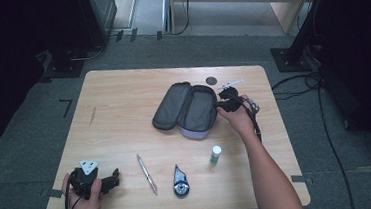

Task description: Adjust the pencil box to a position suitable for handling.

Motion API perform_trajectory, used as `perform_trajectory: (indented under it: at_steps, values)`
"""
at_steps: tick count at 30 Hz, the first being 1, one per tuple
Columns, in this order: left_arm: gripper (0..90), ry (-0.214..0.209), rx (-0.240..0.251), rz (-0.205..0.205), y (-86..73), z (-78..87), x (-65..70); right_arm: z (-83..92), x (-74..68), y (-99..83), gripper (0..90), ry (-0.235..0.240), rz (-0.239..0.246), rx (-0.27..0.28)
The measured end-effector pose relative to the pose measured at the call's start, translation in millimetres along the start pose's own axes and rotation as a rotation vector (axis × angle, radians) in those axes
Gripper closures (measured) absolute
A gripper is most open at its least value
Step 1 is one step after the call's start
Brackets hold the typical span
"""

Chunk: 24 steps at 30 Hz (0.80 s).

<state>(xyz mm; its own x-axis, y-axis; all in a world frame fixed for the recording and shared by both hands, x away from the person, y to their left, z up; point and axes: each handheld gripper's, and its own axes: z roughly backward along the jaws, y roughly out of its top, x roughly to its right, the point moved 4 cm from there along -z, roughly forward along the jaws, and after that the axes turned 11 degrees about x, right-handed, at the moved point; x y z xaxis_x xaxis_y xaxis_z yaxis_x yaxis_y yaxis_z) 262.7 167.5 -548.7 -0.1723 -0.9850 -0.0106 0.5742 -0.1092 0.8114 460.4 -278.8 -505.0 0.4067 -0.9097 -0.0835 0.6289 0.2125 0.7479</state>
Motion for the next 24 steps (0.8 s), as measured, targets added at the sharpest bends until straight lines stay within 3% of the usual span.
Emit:
perform_trajectory:
  at_steps: [1,4,6,7,9,11,13,14,16,18,20,21,24]
  values:
    - [0.0,0.0,0.0,0.0,0.0,0.0,0.0,-0.7,-2.1,-3.0,88.4,-0.012,0.003,-0.018]
    - [0.0,0.0,0.0,0.0,0.0,0.0,0.0,-1.6,-5.1,-6.7,89.5,-0.012,-0.009,-0.023]
    - [0.0,0.0,0.0,0.0,0.0,0.0,0.0,1.1,-11.3,-11.8,89.5,0.005,-0.065,-0.014]
    - [0.0,0.0,0.0,0.0,0.0,0.0,0.0,1.1,-11.3,-11.8,89.5,0.005,-0.065,-0.014]
    - [0.0,0.0,0.0,0.0,0.0,0.0,0.0,4.4,-16.4,-15.2,89.0,0.033,-0.127,-0.011]
    - [0.0,0.0,0.0,0.0,0.0,0.0,0.0,8.2,-20.6,-19.1,88.3,0.052,-0.14,-0.016]
    - [0.0,0.0,0.0,0.0,0.0,0.0,0.0,12.6,-25.8,-22.6,87.2,0.082,-0.126,-0.027]
    - [0.0,0.0,0.0,0.0,0.0,0.0,0.0,17.5,-32.4,-25.5,84.8,0.135,-0.12,-0.041]
    - [0.0,0.0,0.0,0.0,0.0,0.0,0.0,20.4,-36.2,-26.2,83.1,0.162,-0.112,-0.052]
    - [0.0,0.0,0.0,0.0,0.0,0.0,0.0,26.5,-41.6,-24.9,76.6,0.184,-0.072,-0.048]
    - [0.0,0.0,0.0,0.0,0.0,0.0,0.0,31.4,-42.6,-21.0,73.2,0.185,-0.068,-0.036]
    - [0.0,0.0,0.0,0.0,0.0,0.0,0.0,33.8,-39.0,-14.9,68.0,0.164,-0.053,-0.011]
    - [0.0,0.0,0.0,0.0,0.0,0.0,0.0,32.8,-31.7,-7.7,64.9,0.129,-0.02,0.023]
